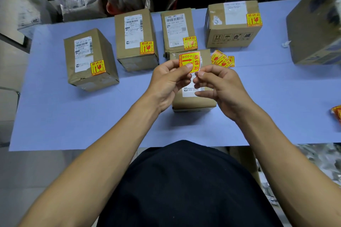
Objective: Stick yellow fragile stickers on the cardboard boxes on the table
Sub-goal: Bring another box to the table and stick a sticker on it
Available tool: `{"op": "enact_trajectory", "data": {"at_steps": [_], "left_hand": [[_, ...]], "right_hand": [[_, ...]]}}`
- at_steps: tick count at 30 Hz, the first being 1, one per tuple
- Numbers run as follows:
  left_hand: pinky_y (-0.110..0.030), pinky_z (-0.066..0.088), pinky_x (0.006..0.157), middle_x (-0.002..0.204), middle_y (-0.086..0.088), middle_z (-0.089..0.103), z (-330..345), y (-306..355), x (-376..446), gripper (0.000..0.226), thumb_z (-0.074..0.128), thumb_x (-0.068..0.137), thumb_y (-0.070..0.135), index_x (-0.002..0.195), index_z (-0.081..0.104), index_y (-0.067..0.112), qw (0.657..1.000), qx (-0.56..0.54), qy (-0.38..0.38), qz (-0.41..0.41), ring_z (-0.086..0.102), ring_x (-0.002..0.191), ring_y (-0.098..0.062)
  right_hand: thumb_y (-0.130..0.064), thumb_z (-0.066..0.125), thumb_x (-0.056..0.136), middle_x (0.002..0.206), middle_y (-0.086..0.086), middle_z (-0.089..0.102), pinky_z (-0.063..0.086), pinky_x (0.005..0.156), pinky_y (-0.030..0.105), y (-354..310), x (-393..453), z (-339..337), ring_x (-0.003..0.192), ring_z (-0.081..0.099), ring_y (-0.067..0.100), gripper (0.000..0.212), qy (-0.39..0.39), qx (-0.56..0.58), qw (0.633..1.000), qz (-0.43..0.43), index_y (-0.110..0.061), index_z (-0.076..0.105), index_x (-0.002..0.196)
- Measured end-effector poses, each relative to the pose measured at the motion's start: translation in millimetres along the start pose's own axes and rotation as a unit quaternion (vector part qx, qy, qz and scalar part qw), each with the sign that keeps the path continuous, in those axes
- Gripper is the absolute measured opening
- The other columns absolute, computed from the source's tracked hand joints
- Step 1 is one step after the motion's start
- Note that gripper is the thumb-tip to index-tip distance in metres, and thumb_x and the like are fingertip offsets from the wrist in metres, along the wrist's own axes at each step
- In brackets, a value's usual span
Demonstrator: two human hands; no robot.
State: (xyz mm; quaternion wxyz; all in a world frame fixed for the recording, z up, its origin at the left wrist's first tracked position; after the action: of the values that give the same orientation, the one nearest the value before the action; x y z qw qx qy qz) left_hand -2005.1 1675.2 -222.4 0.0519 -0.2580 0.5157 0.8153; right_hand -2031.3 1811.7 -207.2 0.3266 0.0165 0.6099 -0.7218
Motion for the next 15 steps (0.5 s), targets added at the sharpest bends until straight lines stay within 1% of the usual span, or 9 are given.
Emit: {"op": "enact_trajectory", "data": {"at_steps": [4,8,11,15], "left_hand": [[-0.02,0.053,0.06,0.076,-0.002,0.071,0.2,0.4,-0.1,0.01,0.066,0.091,0.001,0.101,0.066,0.004,1.0,0.004,0.002,0.006,0.062,0.06,-0.008],[-0.02,0.053,0.06,0.074,0.0,0.072,0.4,1.1,-0.4,0.009,0.067,0.09,0.001,0.098,0.065,0.005,1.0,0.01,0.009,0.017,0.063,0.06,-0.009],[-0.021,0.053,0.059,0.074,0.0,0.072,1.2,1.5,-0.9,0.01,0.068,0.089,0.0,0.097,0.066,0.006,0.999,0.018,0.012,0.025,0.063,0.059,-0.009],[-0.022,0.053,0.059,0.075,0.0,0.073,4.0,-0.4,-1.3,0.016,0.071,0.087,0.0,0.101,0.065,0.008,0.999,0.028,0.018,0.021,0.063,0.058,-0.01]], "right_hand": [[-0.01,0.06,0.097,0.071,-0.001,0.07,0.06,0.066,0.027,-1.2,0.1,-0.9,0.069,0.066,0.012,0.018,0.013,-0.012,1.0,-0.008,-0.017,0.068,0.082],[-0.009,0.059,0.097,0.069,-0.002,0.069,0.059,0.066,0.028,-1.3,-0.1,-1.8,0.068,0.064,0.013,0.018,0.021,-0.02,1.0,-0.012,-0.016,0.067,0.082],[-0.008,0.056,0.098,0.067,-0.003,0.066,0.059,0.063,0.026,-1.5,0.2,-2.3,0.067,0.063,0.012,0.019,0.027,-0.027,0.999,-0.018,-0.014,0.065,0.082],[-0.004,0.051,0.097,0.062,-0.004,0.062,0.054,0.059,0.022,-3.5,1.1,-2.5,0.063,0.061,0.011,0.025,0.038,-0.039,0.998,-0.039,-0.015,0.061,0.078]]}}
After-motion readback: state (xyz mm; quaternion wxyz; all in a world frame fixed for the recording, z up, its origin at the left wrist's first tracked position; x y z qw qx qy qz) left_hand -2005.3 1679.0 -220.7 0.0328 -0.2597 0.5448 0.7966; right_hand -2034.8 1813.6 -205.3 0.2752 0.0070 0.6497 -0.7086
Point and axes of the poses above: each hand's wrist, its own x-axis towards the middle knuckle, its own z-axis out of the palm, y = z × x, the point moved 7 cm from there along x, towards the middle knuckle
